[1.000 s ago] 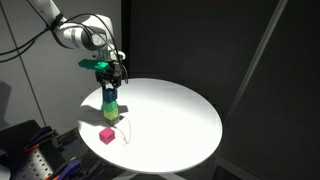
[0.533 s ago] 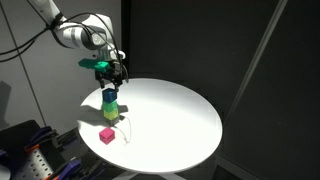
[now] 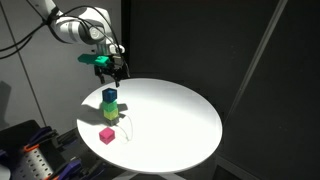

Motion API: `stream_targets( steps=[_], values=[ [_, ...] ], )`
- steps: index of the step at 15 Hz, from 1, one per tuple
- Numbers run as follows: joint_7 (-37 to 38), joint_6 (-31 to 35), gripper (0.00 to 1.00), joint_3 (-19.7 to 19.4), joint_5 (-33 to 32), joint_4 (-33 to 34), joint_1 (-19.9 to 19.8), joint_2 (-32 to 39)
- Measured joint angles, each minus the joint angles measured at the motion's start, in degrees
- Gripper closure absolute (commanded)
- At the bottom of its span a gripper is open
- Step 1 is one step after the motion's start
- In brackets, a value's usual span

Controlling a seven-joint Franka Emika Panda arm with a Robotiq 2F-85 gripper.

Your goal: Put the blue toy block on top of the tree stacked toy blocks

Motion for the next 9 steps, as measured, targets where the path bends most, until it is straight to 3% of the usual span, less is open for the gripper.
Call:
stream_targets(
  steps=[9],
  values=[
    [-10.0, -3.0, 0.0, 0.3, 4.9, -0.4, 1.1, -4.3]
  ],
)
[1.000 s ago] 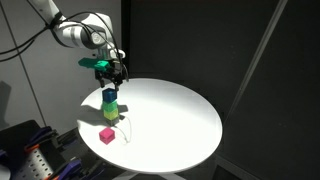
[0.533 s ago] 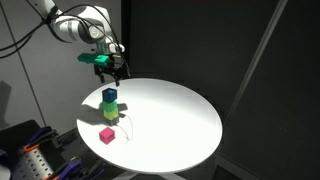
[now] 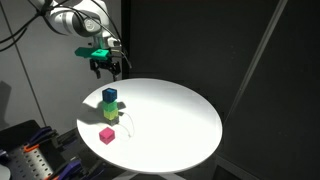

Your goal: Put the blue toy block on top of the tree stacked toy blocks

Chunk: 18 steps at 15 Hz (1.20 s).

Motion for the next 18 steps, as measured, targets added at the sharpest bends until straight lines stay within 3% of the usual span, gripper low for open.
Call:
stream_targets(
  steps=[7, 18],
  values=[
    [-1.6, -3.9, 0.0, -0.2, 1.1, -2.0, 0.3, -5.3],
    [13.5, -5.8, 0.0, -0.5, -0.5, -7.1, -2.7, -13.3]
  ],
)
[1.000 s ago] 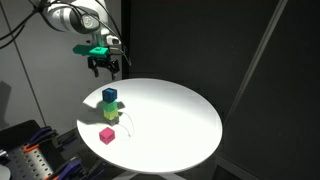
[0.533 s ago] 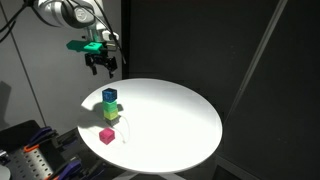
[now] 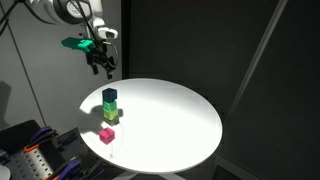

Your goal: Put the blue toy block on top of the tree stacked toy blocks

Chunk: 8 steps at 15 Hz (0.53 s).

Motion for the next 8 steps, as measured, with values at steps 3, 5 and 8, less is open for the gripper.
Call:
stream_targets(
  steps=[3, 5, 8],
  values=[
    [1.4, -3.5, 0.0, 0.0, 0.0, -0.1, -0.2, -1.2],
    [1.4, -5.9, 0.0, 0.0, 0.0, 0.0, -0.2, -1.8],
    [1.3, -8.8, 0.0, 0.0, 0.2, 0.4, -0.1, -2.4]
  ],
)
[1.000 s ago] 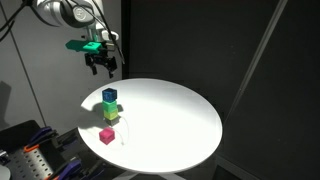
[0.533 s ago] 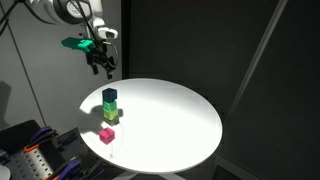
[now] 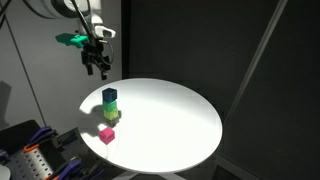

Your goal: Put the blue toy block on top of the tree stacked toy blocks

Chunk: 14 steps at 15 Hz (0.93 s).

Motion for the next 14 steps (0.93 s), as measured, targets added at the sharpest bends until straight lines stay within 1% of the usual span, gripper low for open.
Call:
stream_targets(
  steps=[3, 8, 14],
  values=[
    [-0.1, -1.6, 0.0, 0.0, 0.2, 0.4, 0.3, -0.3],
    [-0.7, -1.8, 0.0, 0.0, 1.6, 0.6, 0.9, -0.3],
    [-3.8, -1.7, 0.0, -0.2, 4.3, 0.7, 1.7, -0.8]
  ],
)
